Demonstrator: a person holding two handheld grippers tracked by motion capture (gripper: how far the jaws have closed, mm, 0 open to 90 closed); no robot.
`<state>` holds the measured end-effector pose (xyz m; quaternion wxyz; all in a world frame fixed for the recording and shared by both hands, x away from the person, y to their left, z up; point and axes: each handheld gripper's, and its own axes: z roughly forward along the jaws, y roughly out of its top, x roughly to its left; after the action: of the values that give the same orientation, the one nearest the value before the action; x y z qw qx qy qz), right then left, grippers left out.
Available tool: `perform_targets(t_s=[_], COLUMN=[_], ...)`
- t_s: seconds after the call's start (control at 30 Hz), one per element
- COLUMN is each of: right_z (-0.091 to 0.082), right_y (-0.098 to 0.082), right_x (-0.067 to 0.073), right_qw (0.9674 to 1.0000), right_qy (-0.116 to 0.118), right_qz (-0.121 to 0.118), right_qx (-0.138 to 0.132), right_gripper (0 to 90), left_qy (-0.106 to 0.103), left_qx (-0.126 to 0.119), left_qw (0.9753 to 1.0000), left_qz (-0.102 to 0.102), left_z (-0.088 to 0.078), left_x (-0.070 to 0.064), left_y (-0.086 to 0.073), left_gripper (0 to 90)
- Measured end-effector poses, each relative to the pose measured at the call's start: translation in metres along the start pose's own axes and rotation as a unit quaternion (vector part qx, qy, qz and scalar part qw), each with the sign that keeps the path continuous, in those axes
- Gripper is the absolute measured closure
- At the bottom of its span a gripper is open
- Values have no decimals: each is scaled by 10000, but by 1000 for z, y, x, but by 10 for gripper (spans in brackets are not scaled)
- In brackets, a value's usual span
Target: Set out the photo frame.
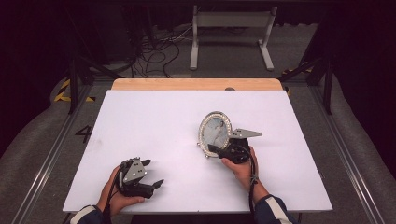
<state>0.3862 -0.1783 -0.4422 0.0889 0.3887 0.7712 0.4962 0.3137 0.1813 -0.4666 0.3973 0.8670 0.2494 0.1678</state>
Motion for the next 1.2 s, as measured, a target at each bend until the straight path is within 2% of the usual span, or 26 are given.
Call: perform_targets(t_s=[0.1, 0.2, 0.27, 0.33, 0.47, 0.57, 0.67, 0.83, 1.0, 1.1, 1.2], right_z=[0, -1, -3, -4, -5, -4, -2, 5, 5, 5, 4], right_y=[0, 0, -1, -3, -6, -8, -8, -11, -10, -9, -8], right_x=[-1, -1, 0, 4, 10, 8, 9, 9, 9, 8, 4], right_qw=[10000, 9999, 9999, 9997, 9991, 9991, 9989, 9988, 9988, 9990, 9995], right_qy=[31, -115, -137, -193, -336, -312, -360, -330, -372, -330, -176], right_qz=[4, 54, 62, -54, -144, -27, -46, 154, 128, 165, 207], right_qx=[13, 6, -48, -103, -210, -289, -312, -313, -282, -247, -138], right_gripper=[724, 647, 672, 727, 744, 748, 748, 757, 766, 788, 791], left_qy=[-3, -2, 5, 12, 17, 12, 12, -15, -20, -11, -17], left_qx=[-9, -7, -12, -5, -31, -15, -5, 18, 42, 46, 41], left_qw=[10000, 10000, 10000, 10000, 10000, 10000, 10000, 10000, 10000, 10000, 10000], left_qz=[-9, -5, -10, -22, -2, -6, 5, 62, 72, 66, 64], left_z=[0, -1, -1, -2, -3, -3, -2, -1, 0, 0, -1], left_x=[0, -1, -1, 0, 0, -1, -1, -2, -3, -3, -3], left_y=[0, 0, -1, -1, -1, -1, -1, 1, 0, 0, 0], left_gripper=[172, 171, 169, 168, 168, 168, 167, 168, 169, 168, 168])
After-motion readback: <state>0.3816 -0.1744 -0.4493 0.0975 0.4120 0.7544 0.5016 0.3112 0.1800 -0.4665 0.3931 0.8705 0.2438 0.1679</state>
